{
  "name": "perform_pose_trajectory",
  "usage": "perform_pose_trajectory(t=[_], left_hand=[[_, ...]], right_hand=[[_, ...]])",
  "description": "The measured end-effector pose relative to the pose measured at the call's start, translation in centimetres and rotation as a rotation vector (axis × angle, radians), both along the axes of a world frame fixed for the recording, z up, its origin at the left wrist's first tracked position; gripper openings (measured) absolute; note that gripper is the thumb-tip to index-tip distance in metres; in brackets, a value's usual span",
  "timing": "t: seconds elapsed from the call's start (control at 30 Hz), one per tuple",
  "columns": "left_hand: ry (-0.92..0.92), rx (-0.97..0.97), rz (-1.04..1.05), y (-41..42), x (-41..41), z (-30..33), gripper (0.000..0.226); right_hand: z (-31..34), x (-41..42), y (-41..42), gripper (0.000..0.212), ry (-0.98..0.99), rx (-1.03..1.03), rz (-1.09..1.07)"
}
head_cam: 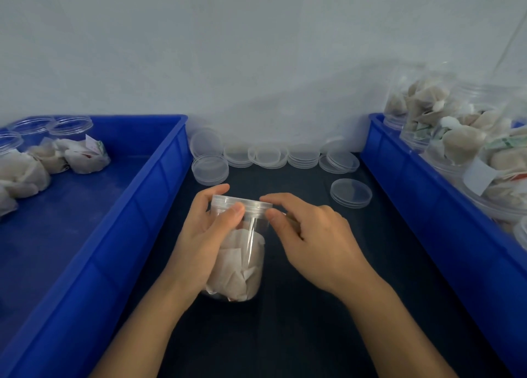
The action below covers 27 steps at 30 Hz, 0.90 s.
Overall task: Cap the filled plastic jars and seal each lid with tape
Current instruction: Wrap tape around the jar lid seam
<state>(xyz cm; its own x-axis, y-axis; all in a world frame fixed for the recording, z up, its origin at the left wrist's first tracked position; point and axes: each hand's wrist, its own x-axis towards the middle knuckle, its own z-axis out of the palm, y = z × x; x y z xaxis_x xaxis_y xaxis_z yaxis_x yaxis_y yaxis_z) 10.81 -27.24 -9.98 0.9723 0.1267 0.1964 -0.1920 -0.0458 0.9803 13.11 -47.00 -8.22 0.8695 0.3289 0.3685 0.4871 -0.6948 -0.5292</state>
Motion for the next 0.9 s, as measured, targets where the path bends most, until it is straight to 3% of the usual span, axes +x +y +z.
perform_pose_trajectory(t=[0.27,0.33,0.4,0.47,0.57,0.7,0.9], left_hand=[[-0.016,0.076,-0.013,0.8,-0.1,0.5,0.07],[-0.047,0.176,0.108,0.8,-0.2,0.7,0.08],[-0.113,0.285,0.235,0.5,-0.7,0.6,0.072],[-0.149,0.394,0.269,-0.1,-1.1,0.5,0.066],[-0.123,0.505,0.258,-0.7,-1.2,0.2,0.079],[-0.088,0.334,0.199,-0.3,-0.9,0.5,0.066],[-0.081,0.13,0.131,-0.6,-1.1,0.6,0.062]], right_hand=[[0.4,-0.6,0.3,0.046,-0.053,-0.026,-0.027],[0.5,-0.6,0.4,0.049,-0.054,-0.06,-0.043],[0.6,-0.7,0.5,0.051,-0.066,-0.075,-0.062],[0.6,-0.9,0.7,0.051,-0.092,-0.076,-0.076],[0.8,-1.2,1.1,0.052,-0.091,-0.085,-0.062],[0.8,-1.0,0.6,0.045,0.051,0.014,0.024],[0.6,-0.4,-0.1,0.044,0.067,-0.032,-0.014]])
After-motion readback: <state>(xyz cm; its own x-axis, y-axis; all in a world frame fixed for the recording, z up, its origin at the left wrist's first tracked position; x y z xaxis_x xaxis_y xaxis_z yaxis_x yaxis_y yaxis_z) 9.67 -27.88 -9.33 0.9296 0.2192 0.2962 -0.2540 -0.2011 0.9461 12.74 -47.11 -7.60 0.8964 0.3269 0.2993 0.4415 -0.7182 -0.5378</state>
